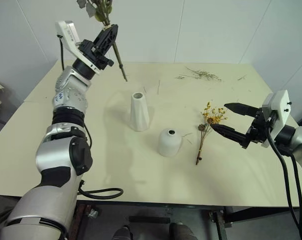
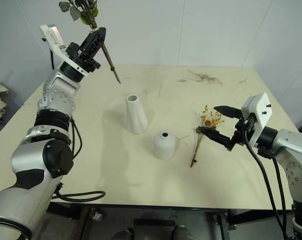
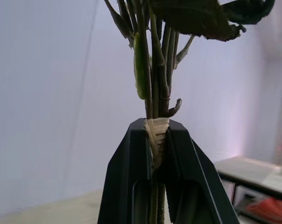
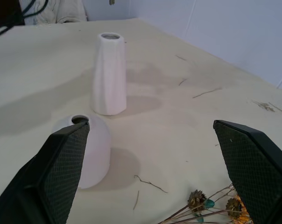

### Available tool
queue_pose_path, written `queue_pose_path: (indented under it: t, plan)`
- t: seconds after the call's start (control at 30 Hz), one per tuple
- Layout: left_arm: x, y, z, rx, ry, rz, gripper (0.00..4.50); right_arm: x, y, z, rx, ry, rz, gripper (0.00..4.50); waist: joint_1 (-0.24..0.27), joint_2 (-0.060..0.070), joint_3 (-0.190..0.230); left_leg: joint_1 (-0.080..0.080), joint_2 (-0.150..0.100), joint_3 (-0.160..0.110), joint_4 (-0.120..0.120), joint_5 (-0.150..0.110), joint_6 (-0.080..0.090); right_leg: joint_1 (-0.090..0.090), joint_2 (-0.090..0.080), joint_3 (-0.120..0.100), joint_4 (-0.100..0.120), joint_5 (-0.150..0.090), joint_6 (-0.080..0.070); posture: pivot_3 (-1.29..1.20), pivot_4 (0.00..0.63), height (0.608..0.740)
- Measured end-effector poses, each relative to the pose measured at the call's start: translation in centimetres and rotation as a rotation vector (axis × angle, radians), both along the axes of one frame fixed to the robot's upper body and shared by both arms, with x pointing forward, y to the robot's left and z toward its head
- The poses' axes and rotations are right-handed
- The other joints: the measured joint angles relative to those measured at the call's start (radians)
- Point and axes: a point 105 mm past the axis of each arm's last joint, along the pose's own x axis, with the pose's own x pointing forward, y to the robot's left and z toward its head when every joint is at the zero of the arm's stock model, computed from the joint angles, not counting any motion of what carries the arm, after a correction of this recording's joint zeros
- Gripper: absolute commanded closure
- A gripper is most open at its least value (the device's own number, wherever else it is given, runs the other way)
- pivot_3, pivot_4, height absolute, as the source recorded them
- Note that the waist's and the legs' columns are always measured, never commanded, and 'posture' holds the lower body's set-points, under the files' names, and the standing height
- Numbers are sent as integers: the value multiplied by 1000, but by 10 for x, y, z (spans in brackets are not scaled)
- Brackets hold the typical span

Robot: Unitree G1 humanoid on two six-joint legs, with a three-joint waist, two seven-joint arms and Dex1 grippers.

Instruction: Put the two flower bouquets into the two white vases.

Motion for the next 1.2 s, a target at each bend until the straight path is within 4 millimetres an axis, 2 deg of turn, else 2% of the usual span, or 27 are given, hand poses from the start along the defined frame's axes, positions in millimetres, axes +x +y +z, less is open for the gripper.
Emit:
queue_pose_path:
  t: [0.17, 0.3, 0.43, 0.87, 1.03, 1.2]
  plan:
    - [-9, -9, 8, -30, -62, -90, 4421, -7, -1, 13, 75, 4, -16, 0, -1, 0, 0, 0, 0, 0, 0, 0, 0, 0, 0, 0, 0, 0, 0, 0, 150, 740]
    - [-8, -12, 0, -20, -40, -130, 4421, -15, 4, 27, 123, -15, 2, 0, 1, 0, 0, 0, 0, 0, 0, 0, 0, 0, 0, 0, 1, 0, 0, 0, 150, 740]
    - [-10, -16, -2, -1, -33, -169, 4421, -20, 11, 33, 131, -31, 14, 0, 1, 0, 0, 0, 0, 0, 0, 0, 0, 0, 0, 0, 0, 0, 0, 0, 150, 740]
    - [3, -20, -20, 32, 59, -122, 4421, -19, 13, 21, 121, -5, -9, 0, 1, 0, 0, 0, 0, 0, 0, 0, 0, 0, 0, 0, 1, 0, 0, 0, 150, 740]
    - [8, -28, -40, 73, 110, -130, 4421, -18, 12, 15, 113, 6, -22, 0, 2, 0, 0, 0, 0, 0, 0, 0, 0, 0, 0, 0, 0, 0, 0, 0, 150, 740]
    - [8, -28, -42, 75, 113, -125, 4421, -18, 11, 12, 112, 13, -27, 0, 1, 0, 0, 0, 0, 0, 0, 0, 0, 0, 0, 0, 1, 0, 0, 0, 150, 740]
